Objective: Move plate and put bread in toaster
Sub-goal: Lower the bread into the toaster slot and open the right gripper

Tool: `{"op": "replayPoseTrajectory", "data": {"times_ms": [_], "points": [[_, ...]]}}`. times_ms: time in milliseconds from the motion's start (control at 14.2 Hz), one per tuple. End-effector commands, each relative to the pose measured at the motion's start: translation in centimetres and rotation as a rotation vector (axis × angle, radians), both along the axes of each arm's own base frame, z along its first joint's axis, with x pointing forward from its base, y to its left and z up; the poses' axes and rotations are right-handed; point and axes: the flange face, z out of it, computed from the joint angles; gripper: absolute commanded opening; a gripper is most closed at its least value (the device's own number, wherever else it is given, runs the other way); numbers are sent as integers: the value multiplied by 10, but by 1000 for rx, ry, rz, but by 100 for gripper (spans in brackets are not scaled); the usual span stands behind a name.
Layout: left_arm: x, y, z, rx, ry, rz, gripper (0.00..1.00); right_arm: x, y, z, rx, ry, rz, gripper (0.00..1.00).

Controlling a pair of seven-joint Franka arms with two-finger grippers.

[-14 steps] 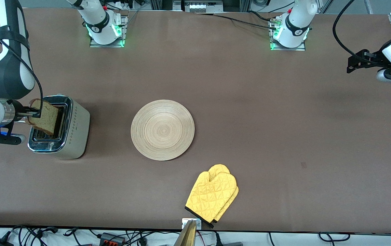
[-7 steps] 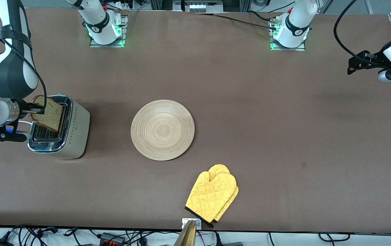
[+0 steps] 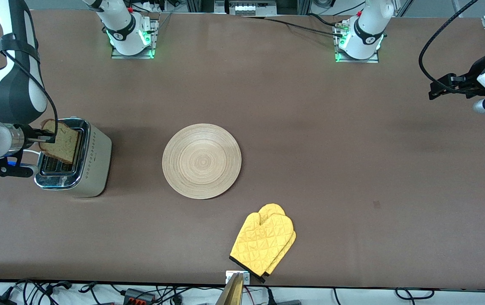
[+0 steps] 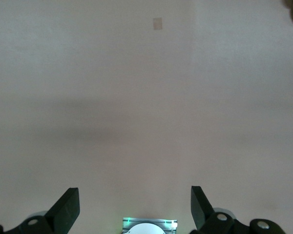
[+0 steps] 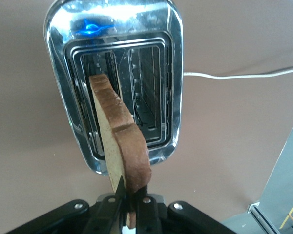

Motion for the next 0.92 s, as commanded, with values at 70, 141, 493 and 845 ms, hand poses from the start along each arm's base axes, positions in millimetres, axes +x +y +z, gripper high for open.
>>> {"op": "replayPoseTrajectory", "data": {"times_ms": [70, 141, 493, 845], "points": [[2, 1, 6, -15, 3, 38, 100, 10, -1, -21, 33, -6, 31, 0], [2, 0, 4, -18, 10, 26, 100, 11, -5, -25, 38, -6, 38, 0], [6, -12, 0, -59, 9, 25, 100, 11, -9, -34, 47, 12, 51, 0], [6, -11, -6, -58, 29, 26, 100, 14, -4, -53, 63, 30, 41, 50]]}}
